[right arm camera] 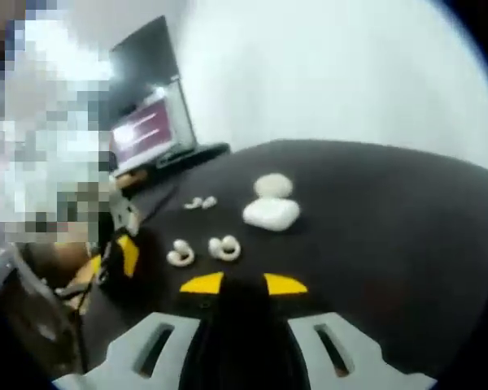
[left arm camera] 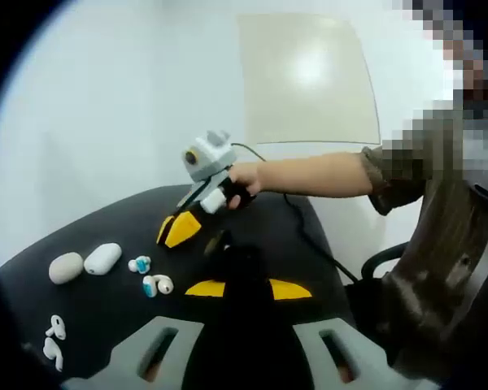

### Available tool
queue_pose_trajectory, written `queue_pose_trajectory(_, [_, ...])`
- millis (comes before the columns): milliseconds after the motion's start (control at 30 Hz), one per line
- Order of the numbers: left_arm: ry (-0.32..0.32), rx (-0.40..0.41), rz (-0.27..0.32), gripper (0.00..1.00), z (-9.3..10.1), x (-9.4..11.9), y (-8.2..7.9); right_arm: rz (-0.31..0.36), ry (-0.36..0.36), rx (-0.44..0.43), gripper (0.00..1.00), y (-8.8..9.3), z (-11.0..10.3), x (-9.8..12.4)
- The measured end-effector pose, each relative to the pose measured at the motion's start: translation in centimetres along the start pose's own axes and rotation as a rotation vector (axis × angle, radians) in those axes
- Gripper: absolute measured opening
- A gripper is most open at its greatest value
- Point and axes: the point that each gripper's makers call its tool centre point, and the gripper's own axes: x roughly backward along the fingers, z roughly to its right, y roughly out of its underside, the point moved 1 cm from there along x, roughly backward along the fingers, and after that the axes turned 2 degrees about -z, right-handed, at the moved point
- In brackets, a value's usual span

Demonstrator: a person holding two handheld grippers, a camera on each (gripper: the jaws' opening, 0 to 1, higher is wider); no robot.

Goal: Pick up three earphones and place each one into its charging case using tactile feedback, ensure that each earphone is properly inserted and securely positioned inside the case.

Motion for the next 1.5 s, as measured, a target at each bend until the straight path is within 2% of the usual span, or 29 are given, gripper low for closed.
queue_pose_trajectory(67, [0.002,0.002,0.000,0.15,0.0,0.0,0.0,0.006,0.003,-0.032,0.13,-0.1,-0.2,0.2])
queue_pose_trajectory(167, [0.003,0.005,0.001,0.15,0.0,0.0,0.0,0.101,0.002,-0.035,0.13,-1.5,-1.1,0.7])
queue_pose_trajectory(233, [0.003,0.009,0.000,0.15,0.0,-0.1,0.0,0.167,-0.015,-0.021,0.13,-2.6,-2.6,1.4])
queue_pose_trajectory(267, [0.004,0.013,0.000,0.15,0.0,-0.1,-0.1,0.190,-0.007,0.009,0.13,-3.0,-3.4,1.7])
queue_pose_trajectory(333, [0.005,0.024,-0.001,0.15,0.0,-0.1,-0.1,0.221,0.008,0.139,0.13,-3.6,-5.7,2.1])
queue_pose_trajectory(400, [0.007,0.033,-0.001,0.15,0.0,-0.1,-0.1,0.292,-0.035,0.243,0.13,-4.4,-9.4,2.4])
queue_pose_trajectory(500, [0.006,0.038,-0.002,0.15,-0.1,-0.1,-0.1,0.386,-0.034,0.304,0.13,-5.1,-12.2,2.6])
queue_pose_trajectory(600, [0.004,0.040,-0.003,0.15,-0.1,-0.1,-0.1,0.423,0.011,0.378,0.13,-4.8,-13.5,2.0])
queue_pose_trajectory(667, [0.003,0.044,-0.003,0.15,-0.1,-0.1,-0.1,0.424,0.066,0.441,0.13,-4.4,-13.9,1.2])
queue_pose_trajectory(733, [0.003,0.045,-0.004,0.15,-0.1,-0.1,0.0,0.427,0.071,0.488,0.13,-4.0,-14.6,0.5])
queue_pose_trajectory(833, [0.003,0.048,-0.004,0.15,-0.1,-0.1,0.0,0.429,0.115,0.575,0.13,-3.6,-15.0,-0.4])
queue_pose_trajectory(967, [0.003,0.048,-0.004,0.15,-0.1,0.0,0.0,0.415,0.204,0.733,0.13,-3.5,-15.5,-1.2])
queue_pose_trajectory(1033, [0.003,0.048,-0.004,0.15,-0.1,0.0,0.0,0.412,0.215,0.789,0.13,-3.4,-15.9,-1.4])
queue_pose_trajectory(1133, [0.002,0.049,-0.005,0.15,-0.1,0.0,0.1,0.386,0.308,0.888,0.13,-3.1,-15.5,-1.5])
queue_pose_trajectory(1200, [0.002,0.051,-0.005,0.15,-0.2,0.0,0.1,0.393,0.356,0.945,0.13,-3.0,-15.7,-1.4])
queue_pose_trajectory(1400, [0.002,0.053,-0.005,0.15,-0.2,0.1,0.1,0.372,0.483,1.060,0.13,-2.9,-15.7,-1.5])
queue_pose_trajectory(1500, [0.001,0.054,-0.005,0.15,-0.2,0.0,0.1,0.339,0.499,1.064,0.13,-2.5,-15.5,-2.0])
